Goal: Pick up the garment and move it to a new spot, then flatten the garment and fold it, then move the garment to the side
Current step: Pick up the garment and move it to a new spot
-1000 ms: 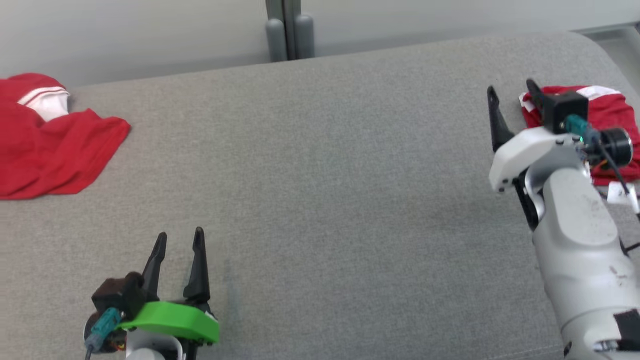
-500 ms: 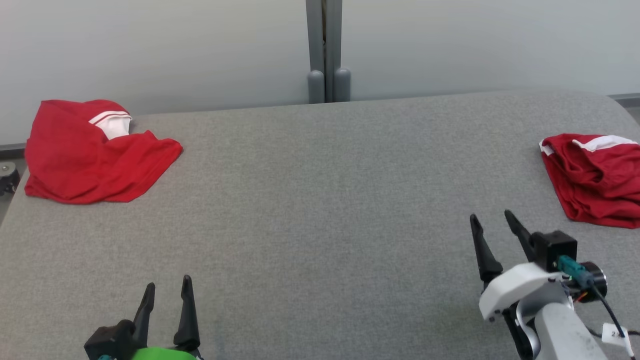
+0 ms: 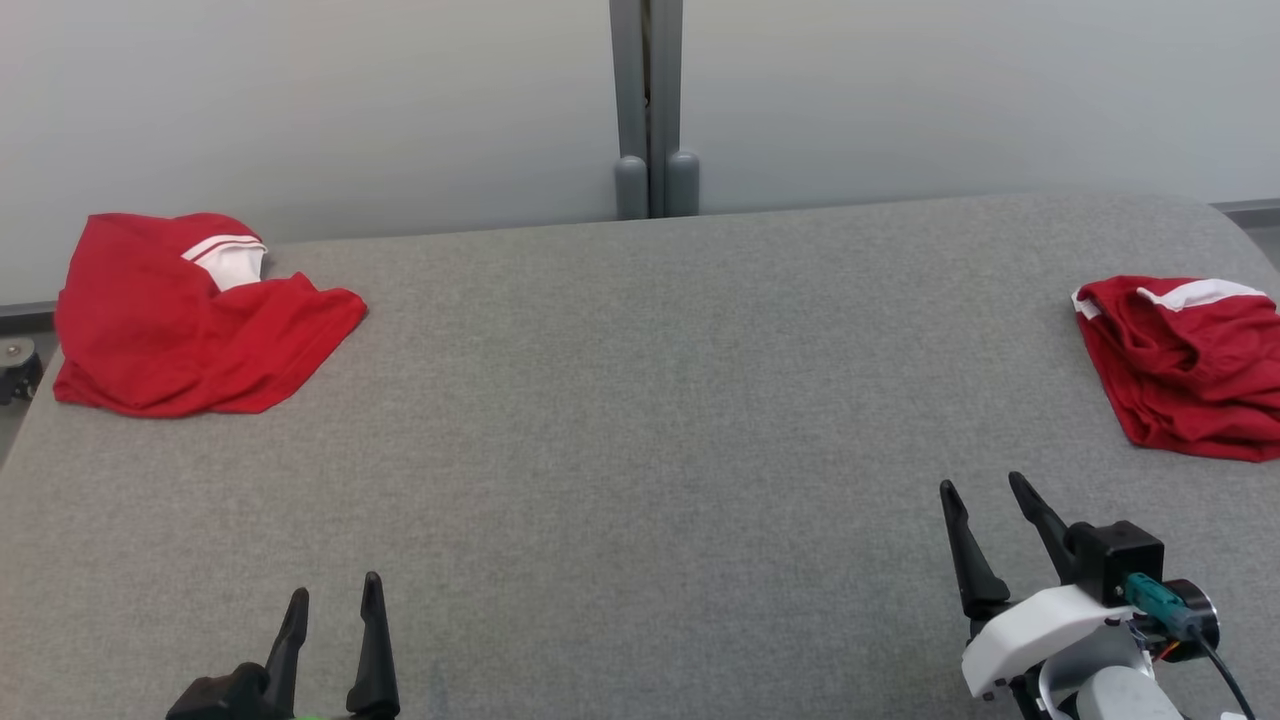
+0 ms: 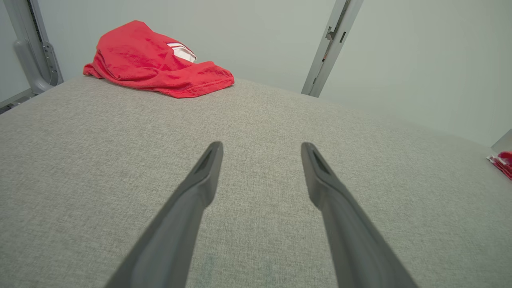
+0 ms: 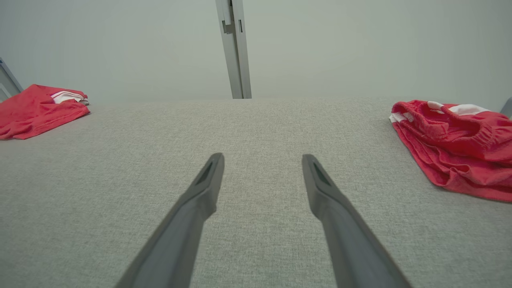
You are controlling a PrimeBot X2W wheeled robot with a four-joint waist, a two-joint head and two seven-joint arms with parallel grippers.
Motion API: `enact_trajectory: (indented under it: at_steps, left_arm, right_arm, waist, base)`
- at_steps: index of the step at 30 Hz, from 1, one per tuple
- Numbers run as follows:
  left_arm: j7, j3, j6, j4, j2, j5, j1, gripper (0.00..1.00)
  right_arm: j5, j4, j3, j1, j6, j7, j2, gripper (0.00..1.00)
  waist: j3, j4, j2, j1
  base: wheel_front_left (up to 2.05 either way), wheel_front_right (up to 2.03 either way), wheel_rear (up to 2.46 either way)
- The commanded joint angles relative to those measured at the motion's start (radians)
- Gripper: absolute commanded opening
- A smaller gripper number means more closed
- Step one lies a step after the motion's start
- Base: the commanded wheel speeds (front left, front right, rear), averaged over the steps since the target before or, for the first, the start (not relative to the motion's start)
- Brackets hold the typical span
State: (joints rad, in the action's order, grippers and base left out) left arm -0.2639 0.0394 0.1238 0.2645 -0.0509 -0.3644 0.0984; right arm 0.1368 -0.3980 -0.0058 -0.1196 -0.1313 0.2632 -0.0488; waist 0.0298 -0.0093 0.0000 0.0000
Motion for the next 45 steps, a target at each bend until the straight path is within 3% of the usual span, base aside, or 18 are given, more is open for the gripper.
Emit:
enact_trajectory:
  at_steps: [1, 16, 33, 39, 45]
  left_arm:
    - [0.0, 0.004, 0.002, 0.0, 0.0, -0.003, 0.003, 1.0]
    - [0.0, 0.022, -0.003, 0.008, 0.0, -0.004, -0.018, 1.0]
    - [0.0, 0.001, -0.007, -0.004, -0.001, 0.019, -0.023, 1.0]
    - [0.0, -0.003, -0.004, -0.008, -0.001, 0.015, -0.019, 1.0]
    - [0.0, -0.003, -0.003, -0.017, -0.001, 0.003, -0.023, 1.0]
  right_arm:
    - [-0.001, 0.006, 0.001, 0.01, 0.001, 0.002, -0.004, 1.0]
    - [0.016, 0.006, -0.001, 0.017, 0.001, 0.002, -0.003, 1.0]
    - [0.03, 0.012, 0.017, 0.014, 0.001, 0.002, -0.003, 1.0]
    - [0.033, 0.009, 0.029, 0.007, 0.001, 0.002, -0.004, 1.0]
    - [0.023, 0.015, 0.031, -0.009, 0.001, 0.002, -0.004, 1.0]
  waist:
    - [0.001, 0.001, 0.0, 0.0]
    - [0.002, 0.051, 0.0, 0.0]
    - [-0.015, 0.365, 0.0, 0.0]
    - [-0.021, 0.427, 0.0, 0.0]
    - [-0.04, 0.445, 0.0, 0.0]
  base:
    - [0.0, 0.0, 0.0]
    - [0.0, 0.0, 0.0]
    - [0.0, 0.0, 0.0]
    - [0.0, 0.0, 0.0]
    - [0.0, 0.0, 0.0]
